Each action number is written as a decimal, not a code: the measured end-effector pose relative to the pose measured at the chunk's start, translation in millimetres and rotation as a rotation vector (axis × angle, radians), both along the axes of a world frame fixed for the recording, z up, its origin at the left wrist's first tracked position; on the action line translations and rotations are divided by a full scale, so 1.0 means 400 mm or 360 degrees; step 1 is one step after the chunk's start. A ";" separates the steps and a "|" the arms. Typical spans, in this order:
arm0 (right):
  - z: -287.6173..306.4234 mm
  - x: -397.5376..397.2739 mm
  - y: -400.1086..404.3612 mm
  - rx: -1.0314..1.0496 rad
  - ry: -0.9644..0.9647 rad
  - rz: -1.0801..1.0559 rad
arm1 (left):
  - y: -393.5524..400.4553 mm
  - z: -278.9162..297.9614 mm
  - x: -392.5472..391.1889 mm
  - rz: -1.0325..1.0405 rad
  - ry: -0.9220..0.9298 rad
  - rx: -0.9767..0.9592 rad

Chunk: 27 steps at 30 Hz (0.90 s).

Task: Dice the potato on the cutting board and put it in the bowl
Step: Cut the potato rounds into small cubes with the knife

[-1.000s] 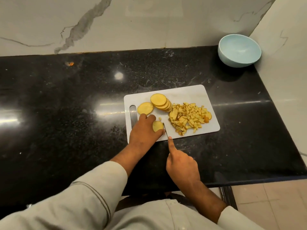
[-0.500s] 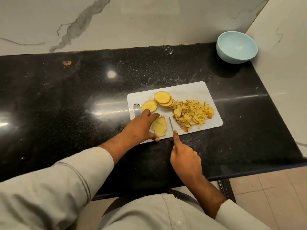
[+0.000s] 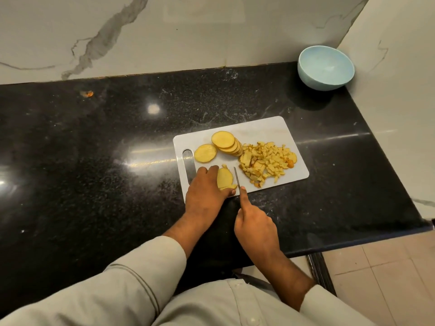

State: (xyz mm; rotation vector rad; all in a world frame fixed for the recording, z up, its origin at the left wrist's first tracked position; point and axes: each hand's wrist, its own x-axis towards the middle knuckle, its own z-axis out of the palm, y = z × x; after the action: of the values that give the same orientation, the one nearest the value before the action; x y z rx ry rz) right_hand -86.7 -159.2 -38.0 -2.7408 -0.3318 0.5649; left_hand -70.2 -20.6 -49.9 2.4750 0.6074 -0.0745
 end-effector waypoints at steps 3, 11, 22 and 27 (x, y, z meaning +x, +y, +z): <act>0.002 0.000 -0.042 0.0007 -0.0020 -0.0019 | 0.017 0.003 -0.012 0.0021 0.0029 -0.0135; 0.002 -0.028 -0.086 0.0010 0.0048 0.0100 | 0.029 -0.001 -0.024 0.0207 -0.0006 -0.0302; -0.002 -0.056 -0.083 0.0029 0.0082 0.0094 | 0.021 -0.008 -0.037 0.0226 -0.0151 -0.0336; -0.004 -0.077 -0.073 0.0021 0.0086 0.0075 | 0.017 0.001 -0.031 -0.0001 -0.0124 -0.0179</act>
State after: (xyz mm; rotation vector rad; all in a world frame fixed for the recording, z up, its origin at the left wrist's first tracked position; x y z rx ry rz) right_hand -117.4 -188.4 -39.7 -2.7056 -0.3868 0.6458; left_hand -82.8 -13.8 -49.3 2.3576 0.5538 -0.0124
